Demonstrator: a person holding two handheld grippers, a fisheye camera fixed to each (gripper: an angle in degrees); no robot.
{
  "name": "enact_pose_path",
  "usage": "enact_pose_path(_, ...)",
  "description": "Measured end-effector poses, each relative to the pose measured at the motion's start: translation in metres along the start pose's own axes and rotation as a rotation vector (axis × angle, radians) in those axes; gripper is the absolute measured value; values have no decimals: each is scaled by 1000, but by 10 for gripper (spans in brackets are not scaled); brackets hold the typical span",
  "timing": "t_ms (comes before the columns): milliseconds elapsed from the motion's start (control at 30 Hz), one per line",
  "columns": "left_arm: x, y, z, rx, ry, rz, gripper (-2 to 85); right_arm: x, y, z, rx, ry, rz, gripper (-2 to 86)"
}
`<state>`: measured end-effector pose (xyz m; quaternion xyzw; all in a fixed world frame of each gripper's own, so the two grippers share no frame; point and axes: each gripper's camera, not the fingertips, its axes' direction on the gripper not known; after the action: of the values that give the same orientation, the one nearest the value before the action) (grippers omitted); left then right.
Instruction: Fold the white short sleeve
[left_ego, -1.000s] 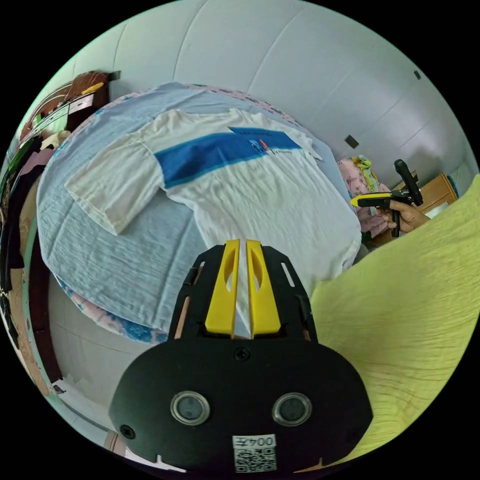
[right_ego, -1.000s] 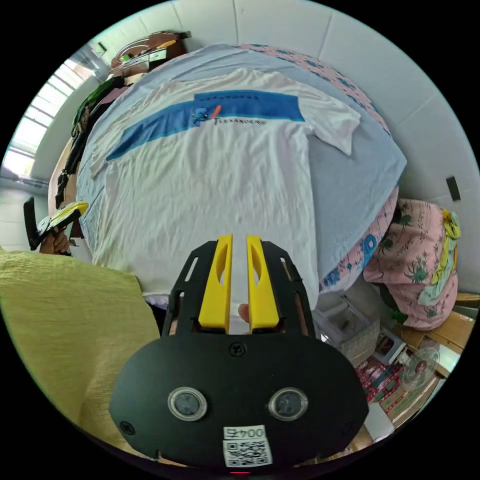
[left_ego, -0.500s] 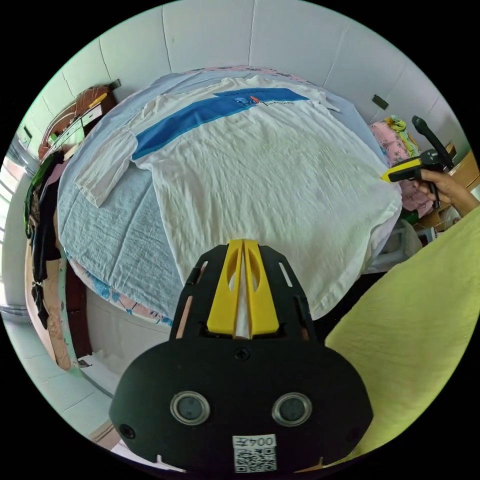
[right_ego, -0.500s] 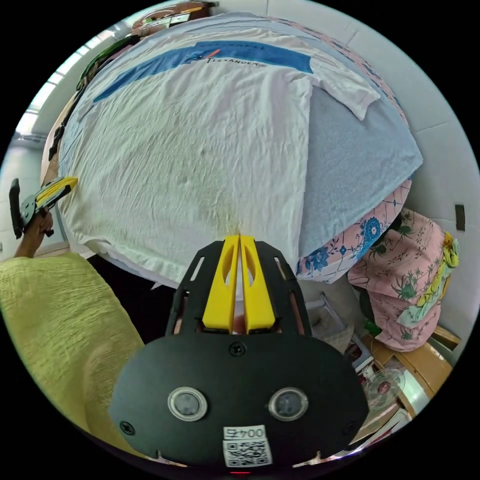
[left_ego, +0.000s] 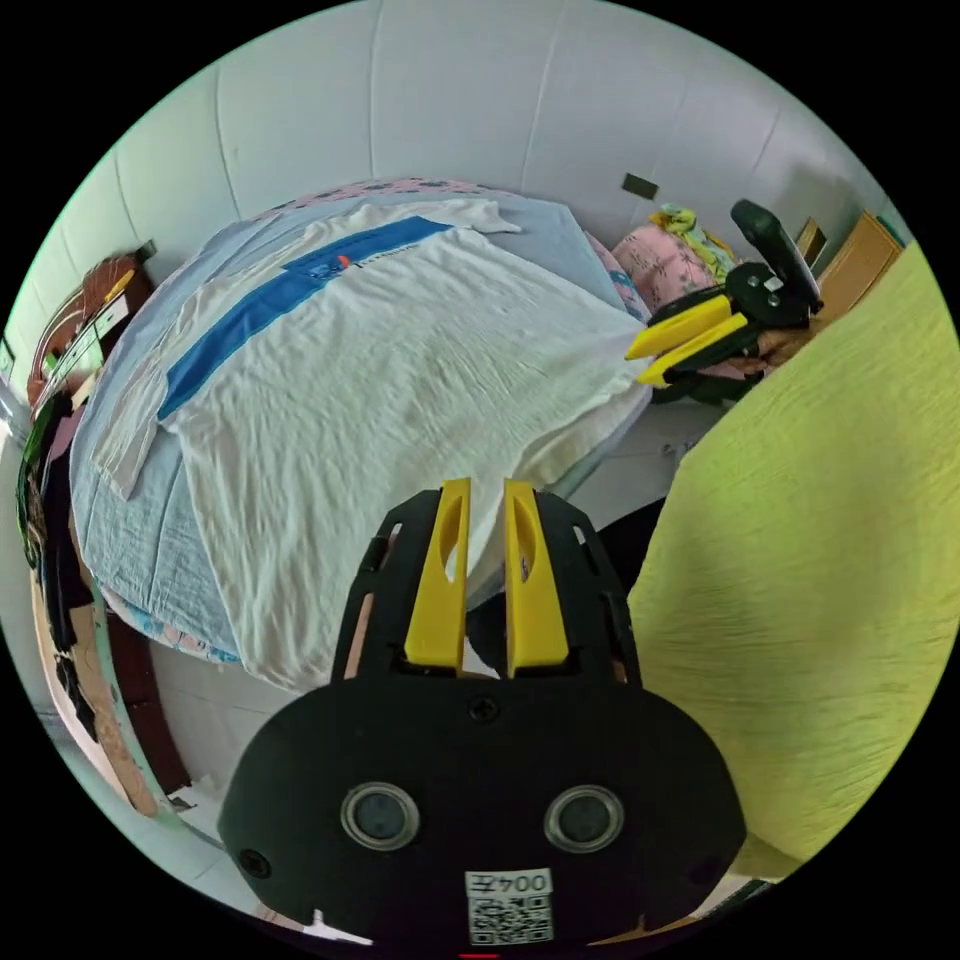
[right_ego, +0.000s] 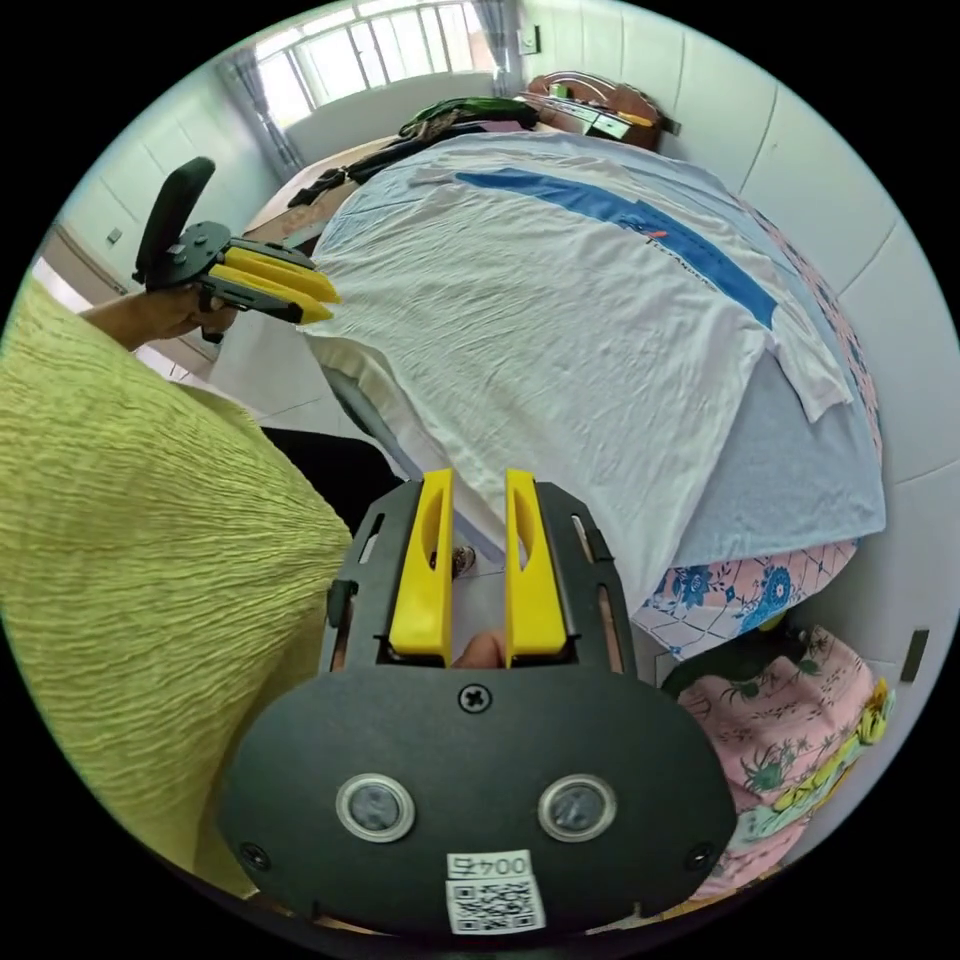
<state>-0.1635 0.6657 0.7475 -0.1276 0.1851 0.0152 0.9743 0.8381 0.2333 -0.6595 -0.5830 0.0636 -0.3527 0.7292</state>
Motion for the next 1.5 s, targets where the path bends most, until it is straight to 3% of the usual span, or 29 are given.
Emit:
enact_pose_path(133,22,-3,21,-37,-60,74,33,-19,8,0,-30,31,-84,84)
enact_pose_path(367,10,1,49,-85,13,69,25,-42,19,-4,-92,61,-175,37)
enact_pose_path(567,16,16,61,-99,-17,78,15,-35,28,-35,-70,15,-102,-2)
enact_pose_path(1133,59,50,79,-127,-51,168,2,-24,62,-95,-90,-75,3,-4)
enact_pose_path(1500,68,47,80,-139,-56,171,3,29,119,-179,15,-32,223,75)
